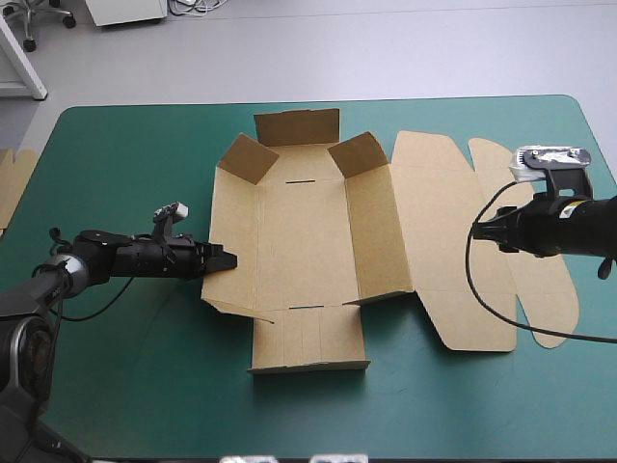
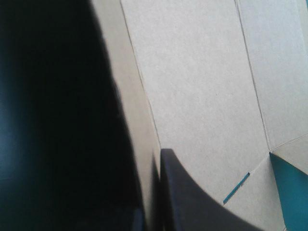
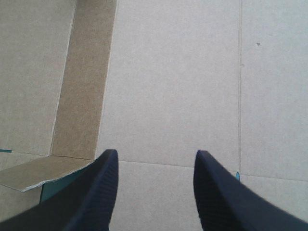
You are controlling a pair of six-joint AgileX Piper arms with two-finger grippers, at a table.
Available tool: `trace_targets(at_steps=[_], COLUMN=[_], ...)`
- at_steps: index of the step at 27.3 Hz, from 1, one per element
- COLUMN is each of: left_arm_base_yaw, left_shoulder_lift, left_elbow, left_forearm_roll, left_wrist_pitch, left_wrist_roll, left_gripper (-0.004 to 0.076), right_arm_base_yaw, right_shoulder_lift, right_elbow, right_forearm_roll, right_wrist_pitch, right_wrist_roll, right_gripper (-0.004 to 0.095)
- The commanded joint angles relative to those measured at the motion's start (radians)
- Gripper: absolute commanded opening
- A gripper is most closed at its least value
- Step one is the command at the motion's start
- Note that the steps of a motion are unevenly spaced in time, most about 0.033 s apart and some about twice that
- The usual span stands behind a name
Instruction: Fold the box
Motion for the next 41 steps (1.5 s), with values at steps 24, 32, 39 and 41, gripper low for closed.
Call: trace_targets(at_steps=[24, 32, 39, 41], left_arm_base_yaw=[-0.007, -0.018, -0.104, -0.127], left_shoulder_lift=[0.046, 0.089, 0.144, 0.187], left_elbow=[-0.439, -0.629, -0.826, -0.889], left_forearm_roll=[0.385, 0.549, 0.665, 0.759], left_wrist_pitch=[0.178, 0.268, 0.212, 0.271], left_wrist_roll=[-0.089, -0.096, -0.042, 0.003], left_gripper=[-0.001, -0.001, 0.0008, 0.0009], right_arm_base_yaw=[-0.006, -0.006, -0.006, -0.006], right_shoulder_lift=[-0.016, -0.016, -0.016, -0.016], right_elbow=[-0.034, -0.034, -0.034, -0.034], right_forearm_roll=[0.019, 0.026, 0.031, 0.031], right_wrist_pitch=[-0.036, -0.036, -0.029, -0.017], right_wrist_roll=[-0.009, -0.009, -0.009, -0.009], right_gripper=[0.0459, 0.0459, 0.0459, 0.0459])
